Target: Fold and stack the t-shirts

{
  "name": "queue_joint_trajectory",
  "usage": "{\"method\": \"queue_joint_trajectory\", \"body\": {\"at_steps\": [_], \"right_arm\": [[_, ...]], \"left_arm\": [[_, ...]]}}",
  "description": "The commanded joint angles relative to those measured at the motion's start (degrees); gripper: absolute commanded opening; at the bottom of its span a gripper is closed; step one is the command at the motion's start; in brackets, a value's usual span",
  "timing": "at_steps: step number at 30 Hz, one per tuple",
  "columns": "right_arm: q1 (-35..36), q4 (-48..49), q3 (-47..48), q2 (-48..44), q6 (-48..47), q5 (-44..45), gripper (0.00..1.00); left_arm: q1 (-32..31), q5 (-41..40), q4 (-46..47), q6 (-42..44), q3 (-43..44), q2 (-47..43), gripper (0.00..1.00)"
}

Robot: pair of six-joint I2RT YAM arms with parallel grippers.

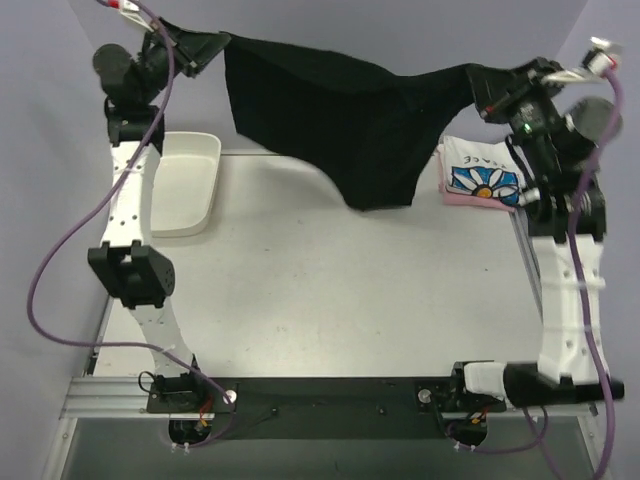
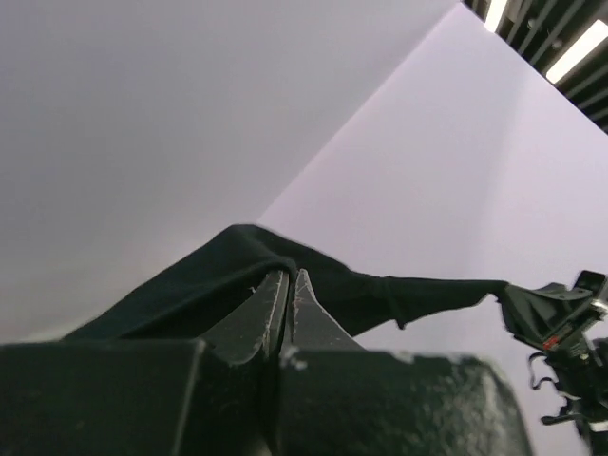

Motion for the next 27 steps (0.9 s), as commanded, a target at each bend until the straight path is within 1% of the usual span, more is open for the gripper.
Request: {"method": "queue_joint_trajectory", "body": {"at_steps": [1, 2, 3, 5, 6, 7, 8, 9, 10, 11, 12, 13, 15, 16, 17, 18, 19, 20, 21, 23, 27], "right_arm": [[0.2, 7.7, -10.2, -15.0, -3.9, -6.3, 0.0], [0.3, 7.4, -14.0, -17.1, -3.6, -6.9, 0.0], [0.4, 7.6, -21.7, -21.6, -2.3, -6.8, 0.0], [0.6, 8.8, -31.3, -26.5, -1.0, -6.7, 0.0], [0.7, 9.9, -40.8, -31.3, 0.3, -6.3, 0.0], [0.8, 9.8, -44.9, -33.5, 0.5, -6.1, 0.0], [0.8, 9.1, -48.5, -35.6, 0.5, -5.6, 0.0], [0.8, 7.8, -55.5, -38.9, 0.6, -5.0, 0.0], [0.8, 5.5, -58.7, -40.4, 1.3, -4.7, 0.0], [0.8, 4.7, -62.4, -41.7, 2.1, -4.7, 0.0], [0.8, 2.9, -65.3, -43.8, 2.8, -4.9, 0.0], [0.9, 2.4, -70.7, -44.9, 3.4, -5.5, 0.0], [0.9, 0.5, -74.1, -48.3, 3.6, -4.7, 0.0], [0.9, -2.1, -76.0, -49.3, 2.8, -4.5, 0.0], [0.9, -3.6, -76.1, -50.7, 2.6, -3.1, 0.0], [1.0, -7.1, -75.7, -50.9, 2.2, -2.5, 0.0], [1.0, -8.8, -74.6, -51.1, 0.7, -2.2, 0.0], [1.0, -10.6, -73.6, -51.3, 0.3, -1.7, 0.0], [1.0, -14.3, -72.7, -51.3, 0.1, -0.1, 0.0], [1.0, -16.8, -70.5, -51.6, -0.2, 0.0, 0.0], [1.0, -24.1, -68.7, -52.7, 2.9, 3.3, 0.0]], "left_arm": [[1.7, 4.1, 5.7, 5.2, -10.6, -18.0, 0.0], [1.5, 2.8, 4.0, 8.1, -16.9, -21.7, 0.0], [1.3, 1.3, 0.1, 12.8, -27.7, -28.3, 0.0], [1.4, -1.5, -0.6, 16.0, -40.8, -34.5, 0.0], [1.4, -3.1, -3.5, 18.9, -52.0, -39.6, 0.0], [1.4, -4.4, -4.6, 20.9, -56.9, -42.0, 0.0], [1.3, -8.5, -5.9, 22.6, -61.4, -44.2, 0.0], [1.2, -10.9, -9.6, 24.7, -66.3, -47.4, 0.0], [1.2, -12.7, -10.6, 25.3, -73.9, -48.8, 0.0], [0.9, -16.1, -11.3, 25.5, -77.9, -50.0, 0.0], [0.8, -17.9, -15.3, 24.4, -81.1, -51.4, 0.0], [0.5, -18.7, -15.3, 24.0, -87.4, -52.0, 0.0], [-0.2, -22.5, -18.3, 23.7, -90.9, -53.2, 0.0], [-0.3, -23.3, -19.2, 23.9, -92.7, -53.3, 0.0], [-0.6, -24.3, -22.7, 24.4, -92.9, -53.6, 0.0], [-0.8, -27.1, -24.6, 24.6, -92.8, -54.0, 0.0], [-0.8, -27.4, -25.7, 25.0, -92.6, -54.2, 0.0], [-0.8, -27.9, -29.2, 25.8, -91.8, -54.4, 0.0], [-0.7, -29.8, -30.7, 26.0, -91.4, -54.9, 0.0], [-0.7, -30.1, -34.0, 26.5, -90.5, -55.6, 0.0], [-0.7, -31.6, -38.2, 27.3, -89.9, -59.4, 0.0]]}}
